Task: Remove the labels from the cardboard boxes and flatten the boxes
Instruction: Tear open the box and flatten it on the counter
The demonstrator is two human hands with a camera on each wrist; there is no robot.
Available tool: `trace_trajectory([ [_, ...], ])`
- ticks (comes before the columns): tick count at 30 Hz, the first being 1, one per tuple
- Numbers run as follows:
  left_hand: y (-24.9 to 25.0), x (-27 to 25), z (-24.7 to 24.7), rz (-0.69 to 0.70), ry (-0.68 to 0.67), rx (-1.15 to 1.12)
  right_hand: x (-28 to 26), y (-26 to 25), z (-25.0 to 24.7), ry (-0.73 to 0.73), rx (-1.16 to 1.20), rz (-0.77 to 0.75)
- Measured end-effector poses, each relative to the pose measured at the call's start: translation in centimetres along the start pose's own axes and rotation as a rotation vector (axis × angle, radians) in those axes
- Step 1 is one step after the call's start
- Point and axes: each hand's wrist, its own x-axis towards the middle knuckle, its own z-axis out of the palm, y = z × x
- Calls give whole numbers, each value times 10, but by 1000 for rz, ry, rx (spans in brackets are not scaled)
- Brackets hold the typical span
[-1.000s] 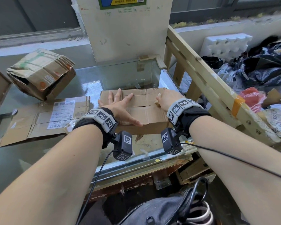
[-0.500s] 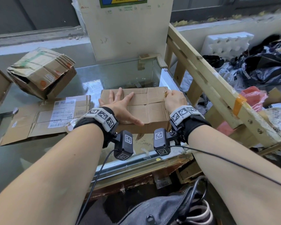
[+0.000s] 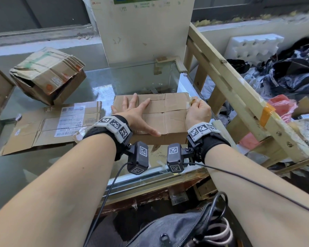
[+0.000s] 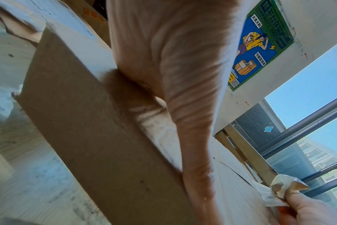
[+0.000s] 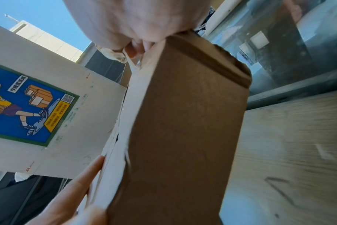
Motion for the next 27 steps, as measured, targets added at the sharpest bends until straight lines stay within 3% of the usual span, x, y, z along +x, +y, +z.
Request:
trace_trajectory([
  [27,0,1,0,-2,-6,14,8,0,-3,194,403,417],
])
